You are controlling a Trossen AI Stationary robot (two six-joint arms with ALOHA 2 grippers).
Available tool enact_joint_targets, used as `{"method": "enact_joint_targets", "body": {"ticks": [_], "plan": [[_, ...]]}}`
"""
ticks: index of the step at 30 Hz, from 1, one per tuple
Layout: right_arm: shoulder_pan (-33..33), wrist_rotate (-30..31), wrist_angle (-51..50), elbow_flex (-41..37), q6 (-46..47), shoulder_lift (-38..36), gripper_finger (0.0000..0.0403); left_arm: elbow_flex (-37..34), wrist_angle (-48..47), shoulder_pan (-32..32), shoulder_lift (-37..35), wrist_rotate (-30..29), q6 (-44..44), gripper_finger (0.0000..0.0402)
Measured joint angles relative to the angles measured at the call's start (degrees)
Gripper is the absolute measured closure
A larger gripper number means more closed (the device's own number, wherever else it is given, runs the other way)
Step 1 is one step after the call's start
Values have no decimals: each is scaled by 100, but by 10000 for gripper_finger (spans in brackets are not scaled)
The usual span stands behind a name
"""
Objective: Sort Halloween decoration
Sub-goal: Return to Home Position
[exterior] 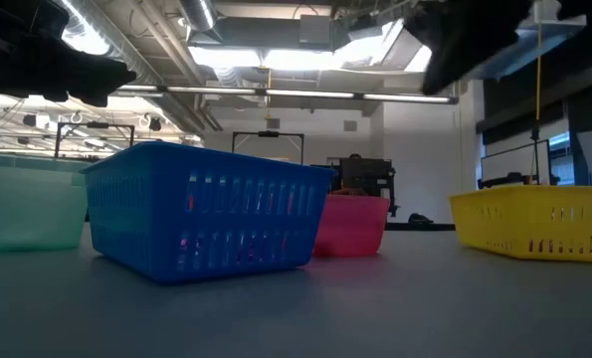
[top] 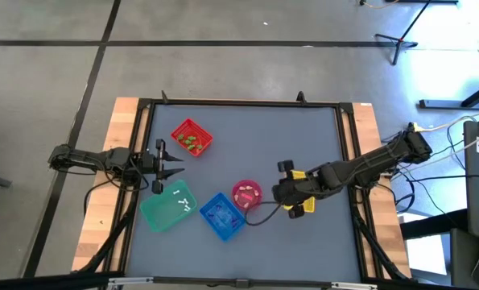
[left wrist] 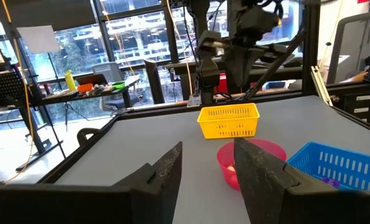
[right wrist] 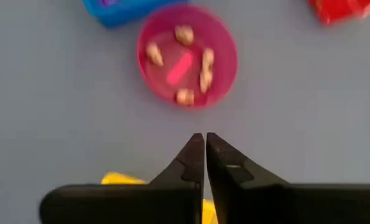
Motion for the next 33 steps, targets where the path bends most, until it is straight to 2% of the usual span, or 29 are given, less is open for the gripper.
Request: {"method": "enact_joint_targets", "body": {"ticks": [3, 13, 19, 25, 33], "plan": [[-156, -183, 310, 0, -371, -55, 394, 0, 0, 0, 0, 0, 0, 271], [-1663, -2047, 467, -14, -1083, -655, 391, 0, 11, 0, 0, 0, 0, 271], [-2382, -2838, 782, -487, -1100, -980, 391, 0, 11, 0, 0, 0, 0, 271], [-2557, -2825, 997, -1259, -1097, -1554, 391, 0, 11, 2, -1, 0, 0, 271], [-2577, -2810, 3531, -3411, -1085, -3175, 391, 0, 9, 1, -1, 1, 0, 271]]}}
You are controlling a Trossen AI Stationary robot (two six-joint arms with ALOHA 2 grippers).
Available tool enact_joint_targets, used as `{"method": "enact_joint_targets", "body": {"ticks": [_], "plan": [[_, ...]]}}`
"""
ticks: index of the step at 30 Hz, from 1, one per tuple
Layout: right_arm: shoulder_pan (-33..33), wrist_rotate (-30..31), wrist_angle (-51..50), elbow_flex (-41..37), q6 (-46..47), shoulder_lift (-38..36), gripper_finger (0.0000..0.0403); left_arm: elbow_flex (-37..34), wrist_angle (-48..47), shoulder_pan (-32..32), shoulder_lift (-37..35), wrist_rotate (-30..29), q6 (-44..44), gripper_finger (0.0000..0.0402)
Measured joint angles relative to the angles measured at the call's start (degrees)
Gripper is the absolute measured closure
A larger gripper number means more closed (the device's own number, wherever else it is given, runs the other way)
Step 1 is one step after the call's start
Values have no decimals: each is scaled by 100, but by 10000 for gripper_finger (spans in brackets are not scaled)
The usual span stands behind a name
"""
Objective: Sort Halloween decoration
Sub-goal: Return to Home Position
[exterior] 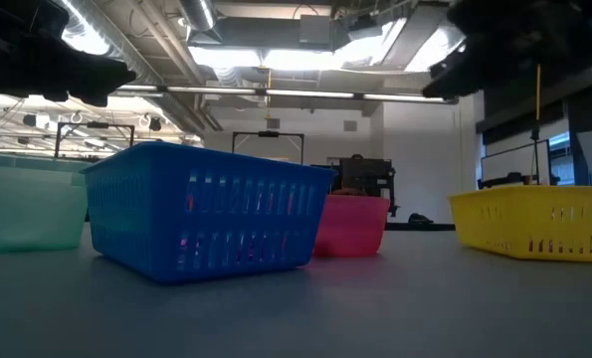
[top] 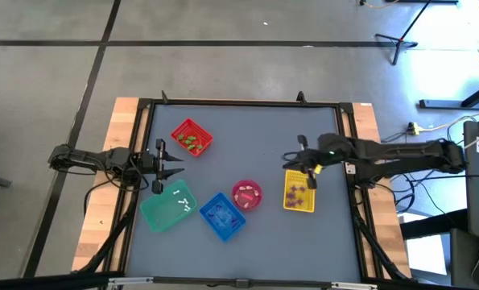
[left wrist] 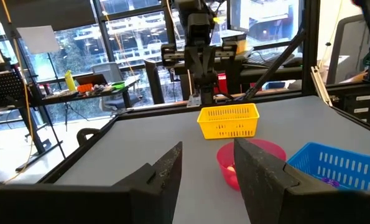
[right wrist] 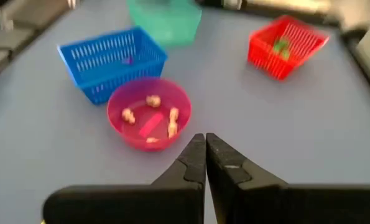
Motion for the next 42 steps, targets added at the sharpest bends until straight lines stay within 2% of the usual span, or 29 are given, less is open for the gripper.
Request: {"method": "enact_joint_targets", "body": {"ticks": [8, 14, 20, 28, 33, 38, 42], "plan": [[1, -4, 1902, -1960, 485, -1804, 391, 0, -1, -1, 1, 0, 0, 271], [2, -52, 2020, -2650, 931, -2925, 391, 0, 0, 1, 1, 0, 0, 271], [2, -350, 2027, -2977, 951, -3739, 391, 0, 0, 1, -1, 0, 0, 271], [2, -455, 1769, -3303, 953, -4525, 391, 0, -3, -1, 1, 2, 0, 271], [3, -455, 1344, -3303, 951, -4894, 391, -1, 0, 0, -1, 1, 0, 271], [4, -450, 1334, -3303, 902, -5256, 391, 0, -2, -1, -1, 2, 0, 271], [3, -435, 1325, -3303, 895, -5262, 391, 0, -1, 0, 0, 1, 0, 271]]}}
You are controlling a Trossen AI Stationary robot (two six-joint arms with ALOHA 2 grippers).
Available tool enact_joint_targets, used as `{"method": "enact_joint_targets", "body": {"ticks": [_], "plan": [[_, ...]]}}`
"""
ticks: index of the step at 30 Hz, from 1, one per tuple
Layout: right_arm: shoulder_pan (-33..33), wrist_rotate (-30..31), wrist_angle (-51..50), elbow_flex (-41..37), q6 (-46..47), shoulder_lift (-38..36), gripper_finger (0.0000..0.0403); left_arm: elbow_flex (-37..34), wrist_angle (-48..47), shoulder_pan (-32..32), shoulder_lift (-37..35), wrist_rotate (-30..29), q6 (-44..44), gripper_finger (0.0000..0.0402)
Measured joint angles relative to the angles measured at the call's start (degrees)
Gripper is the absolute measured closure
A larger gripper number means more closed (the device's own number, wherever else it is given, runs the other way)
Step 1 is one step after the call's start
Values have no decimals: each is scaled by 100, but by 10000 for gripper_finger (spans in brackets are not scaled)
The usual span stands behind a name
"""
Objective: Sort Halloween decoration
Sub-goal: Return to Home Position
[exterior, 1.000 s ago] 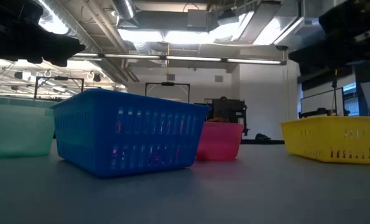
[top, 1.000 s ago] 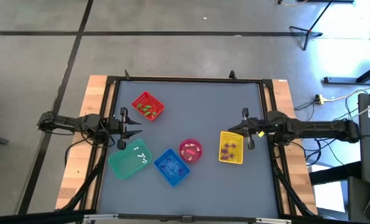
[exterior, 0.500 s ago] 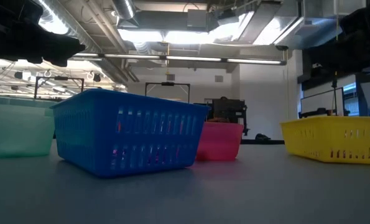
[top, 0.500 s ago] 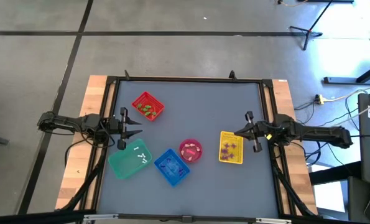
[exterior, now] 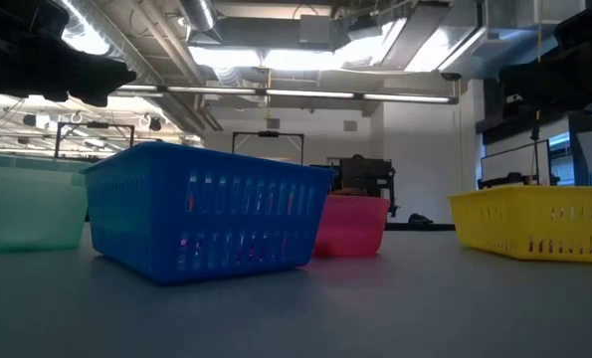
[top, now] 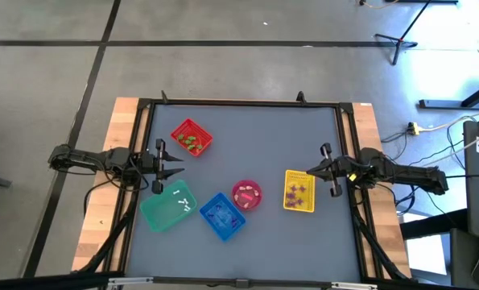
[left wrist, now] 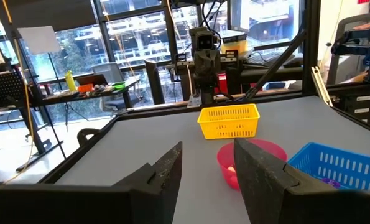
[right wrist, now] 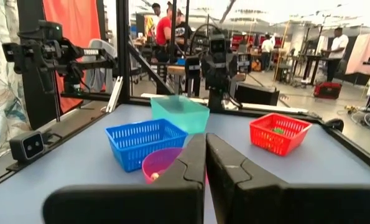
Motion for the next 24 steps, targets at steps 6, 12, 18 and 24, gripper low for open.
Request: {"method": "enact_joint_targets", "body": {"ticks": [6, 12, 18, 24], "plan": [[-1, 4, 0, 0, 9, -2, 391, -2, 1, -1, 1, 1, 0, 271], [-1, 64, -9, 0, 8, 30, 391, 0, 1, 0, -1, 0, 0, 271], [-1, 72, -11, 0, 10, 30, 391, 0, 1, 1, 1, -1, 0, 271], [-1, 72, -13, 0, 9, 31, 391, 0, 2, 0, 1, 0, 0, 271]]}}
